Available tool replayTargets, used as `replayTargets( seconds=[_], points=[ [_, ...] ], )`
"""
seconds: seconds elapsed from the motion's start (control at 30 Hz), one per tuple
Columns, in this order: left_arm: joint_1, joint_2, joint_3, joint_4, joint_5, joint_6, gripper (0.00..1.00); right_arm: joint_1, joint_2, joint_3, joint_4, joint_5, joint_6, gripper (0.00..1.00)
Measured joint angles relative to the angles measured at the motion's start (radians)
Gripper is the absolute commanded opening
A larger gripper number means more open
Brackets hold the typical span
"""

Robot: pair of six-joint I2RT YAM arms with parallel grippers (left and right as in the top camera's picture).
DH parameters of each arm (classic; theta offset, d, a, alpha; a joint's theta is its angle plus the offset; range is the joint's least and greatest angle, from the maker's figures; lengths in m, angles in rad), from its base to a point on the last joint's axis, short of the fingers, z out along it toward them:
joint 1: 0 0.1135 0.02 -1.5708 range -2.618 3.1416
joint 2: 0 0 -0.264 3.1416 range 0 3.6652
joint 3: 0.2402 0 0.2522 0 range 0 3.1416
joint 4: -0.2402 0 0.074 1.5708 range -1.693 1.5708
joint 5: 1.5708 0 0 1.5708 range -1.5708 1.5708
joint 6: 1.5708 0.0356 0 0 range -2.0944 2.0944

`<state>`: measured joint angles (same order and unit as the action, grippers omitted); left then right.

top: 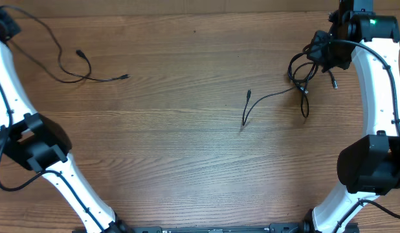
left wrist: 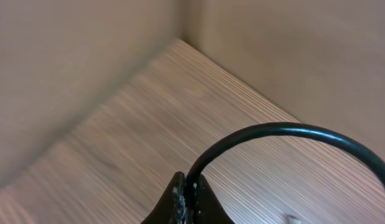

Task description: Untangle cables

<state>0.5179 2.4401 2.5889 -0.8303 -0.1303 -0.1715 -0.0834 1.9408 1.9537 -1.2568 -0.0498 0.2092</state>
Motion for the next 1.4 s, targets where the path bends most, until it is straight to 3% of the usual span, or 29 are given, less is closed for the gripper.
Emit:
replayTargets(
  seconds=[0.27,0.53,0.57,0.63,0.67,0.73,0.77,0.8,1.13,1.4],
  points=[
    [0.100,0.015,0.000,0.143,0.001,0.007,0.04,0.014,0.000,0.000,0.005,-0.006,0.000,0.04],
    [0.088,0.150,0.000,0.203,0.026,0.011,0.04,0.078,0.000,0.000,0.031,-0.006,0.000,0.04],
    [0.083,0.178,0.000,0.202,0.032,0.011,0.08,0.086,0.000,0.000,0.035,-0.007,0.000,0.04],
    [0.074,0.224,0.000,0.195,0.040,0.013,0.24,0.096,0.000,0.000,0.038,-0.010,0.000,0.04],
    [0.069,0.256,0.000,0.188,0.043,0.016,0.36,0.098,0.000,0.000,0.037,-0.013,0.000,0.04],
    [0.061,0.295,0.000,0.173,0.044,0.014,0.73,0.098,0.000,0.000,0.038,-0.019,0.000,0.04],
    [0.057,0.310,0.000,0.166,0.044,0.018,0.97,0.098,0.000,0.000,0.038,-0.024,0.001,0.04],
    [0.053,0.316,0.000,0.163,0.043,0.018,1.00,0.098,0.000,0.000,0.037,-0.029,0.001,0.04],
    [0.053,0.225,0.057,-0.027,0.080,0.014,1.00,0.098,0.000,0.000,0.050,-0.100,0.004,0.04],
    [-0.028,-0.078,0.106,-0.087,0.411,0.014,1.00,0.097,0.000,-0.001,0.200,-0.476,-0.040,0.04]
  ],
)
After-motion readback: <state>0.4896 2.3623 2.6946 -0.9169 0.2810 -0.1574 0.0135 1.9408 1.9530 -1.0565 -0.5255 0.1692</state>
